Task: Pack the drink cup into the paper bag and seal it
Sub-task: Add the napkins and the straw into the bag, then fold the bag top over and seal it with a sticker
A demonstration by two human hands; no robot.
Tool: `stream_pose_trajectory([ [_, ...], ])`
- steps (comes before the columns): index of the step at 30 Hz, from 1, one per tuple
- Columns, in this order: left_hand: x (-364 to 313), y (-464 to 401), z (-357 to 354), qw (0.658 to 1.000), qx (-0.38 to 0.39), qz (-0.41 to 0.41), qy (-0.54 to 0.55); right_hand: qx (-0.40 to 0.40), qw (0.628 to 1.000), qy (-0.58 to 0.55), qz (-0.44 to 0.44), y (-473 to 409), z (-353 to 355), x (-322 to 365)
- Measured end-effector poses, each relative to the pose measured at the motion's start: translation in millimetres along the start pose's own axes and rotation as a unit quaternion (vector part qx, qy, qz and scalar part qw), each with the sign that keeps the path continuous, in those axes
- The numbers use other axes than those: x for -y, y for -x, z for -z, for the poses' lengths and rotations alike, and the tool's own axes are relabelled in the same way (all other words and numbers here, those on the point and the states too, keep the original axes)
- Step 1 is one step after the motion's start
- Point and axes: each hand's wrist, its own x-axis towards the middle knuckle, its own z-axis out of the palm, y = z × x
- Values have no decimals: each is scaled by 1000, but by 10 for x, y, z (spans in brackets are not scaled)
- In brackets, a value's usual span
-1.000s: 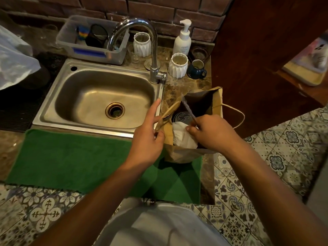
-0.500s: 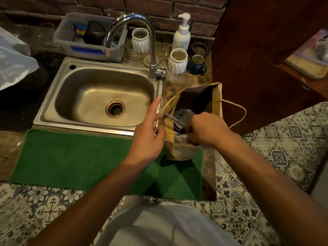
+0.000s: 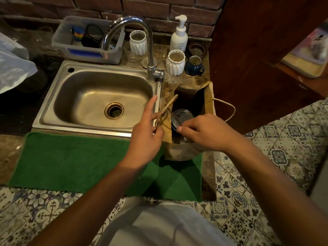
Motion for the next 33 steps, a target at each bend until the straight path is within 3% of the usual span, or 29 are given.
stream_pose_trajectory([
  [3,34,-42,6,999,-10,7,36,-32,995,86,-38,-36,-46,-23],
  [9,64,-79,16,997,-19,18,72,-58,989,90,-103,-88,-50,-5],
  [15,68,-72,22,997,-19,30,65,-19,999,8,-34,-87,76,-73],
  [19,37,-94,61,997,-17,23,67,-141,988,-63,-3,-27,87,-119],
  [22,9,-122,100,997,-17,22,71,-313,938,-149,-27,74,108,-179],
  [24,4,-151,110,995,-23,35,88,-371,908,-172,-90,122,124,-277],
  [27,25,-167,60,984,-27,82,156,-260,920,-225,-186,143,32,-416],
  [29,27,-147,-10,979,-24,101,176,-180,917,-302,-190,144,-107,-402],
  [33,-39,-95,-158,978,-13,97,186,-164,919,-314,-172,41,-300,-344],
])
